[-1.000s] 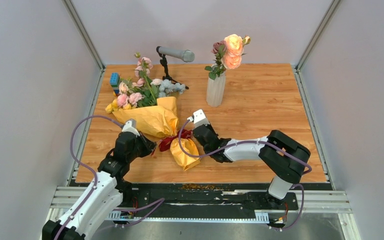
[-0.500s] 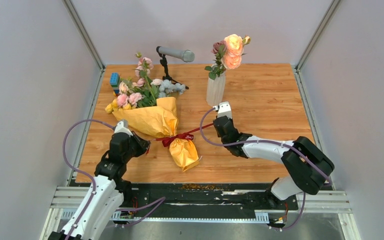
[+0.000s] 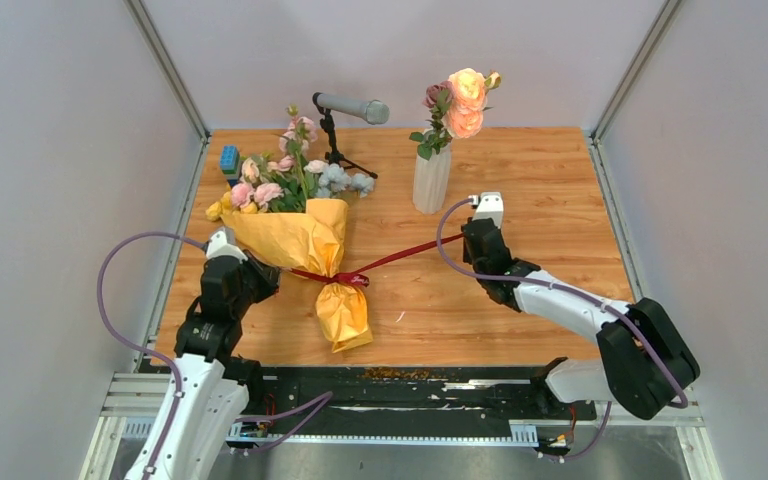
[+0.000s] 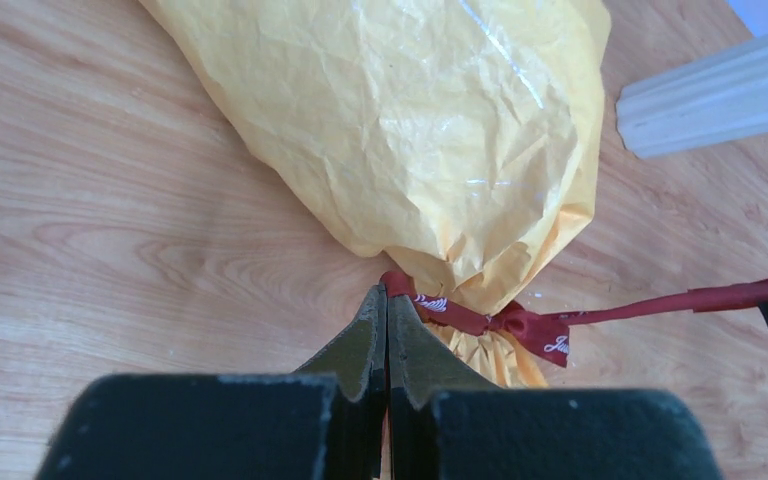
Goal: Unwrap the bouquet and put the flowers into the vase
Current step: Untie the ribbon from the wrapping paper.
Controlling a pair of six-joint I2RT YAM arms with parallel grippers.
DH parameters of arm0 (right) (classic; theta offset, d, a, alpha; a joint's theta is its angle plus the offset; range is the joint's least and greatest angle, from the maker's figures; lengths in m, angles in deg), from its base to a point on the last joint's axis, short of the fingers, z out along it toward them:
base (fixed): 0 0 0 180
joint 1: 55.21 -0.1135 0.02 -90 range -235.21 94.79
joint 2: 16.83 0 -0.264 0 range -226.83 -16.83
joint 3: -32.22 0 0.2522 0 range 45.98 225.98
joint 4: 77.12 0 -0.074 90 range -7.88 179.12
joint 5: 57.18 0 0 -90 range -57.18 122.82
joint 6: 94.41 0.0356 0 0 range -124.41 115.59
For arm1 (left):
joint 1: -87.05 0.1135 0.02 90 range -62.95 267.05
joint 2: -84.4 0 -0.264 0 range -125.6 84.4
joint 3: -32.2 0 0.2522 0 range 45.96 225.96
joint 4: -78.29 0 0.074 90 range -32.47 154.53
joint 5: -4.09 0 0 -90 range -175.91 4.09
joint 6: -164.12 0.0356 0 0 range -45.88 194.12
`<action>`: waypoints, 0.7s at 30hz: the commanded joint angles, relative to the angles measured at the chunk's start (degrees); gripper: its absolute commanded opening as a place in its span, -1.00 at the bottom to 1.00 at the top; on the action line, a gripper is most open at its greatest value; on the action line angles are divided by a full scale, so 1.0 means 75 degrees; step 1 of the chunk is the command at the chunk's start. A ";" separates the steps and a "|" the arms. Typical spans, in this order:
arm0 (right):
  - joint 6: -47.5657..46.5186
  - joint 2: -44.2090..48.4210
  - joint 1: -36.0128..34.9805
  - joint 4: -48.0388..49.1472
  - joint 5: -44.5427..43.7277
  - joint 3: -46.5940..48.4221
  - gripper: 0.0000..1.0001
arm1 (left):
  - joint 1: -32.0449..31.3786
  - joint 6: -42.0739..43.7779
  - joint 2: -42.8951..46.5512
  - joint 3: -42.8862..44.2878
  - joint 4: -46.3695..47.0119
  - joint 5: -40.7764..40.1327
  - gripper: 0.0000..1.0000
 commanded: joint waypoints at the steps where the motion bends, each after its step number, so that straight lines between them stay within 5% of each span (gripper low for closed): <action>1: 0.0206 0.0426 0.0343 -0.0249 0.0155 -0.0058 -1.00 | 0.0157 0.0546 0.0105 0.0634 -0.0287 -0.0524 -1.00; 21: 0.0327 0.0956 0.1651 -0.0611 0.0762 -0.0291 -1.00 | 0.0346 0.1085 -0.0049 0.1072 -0.0753 -0.0629 -1.00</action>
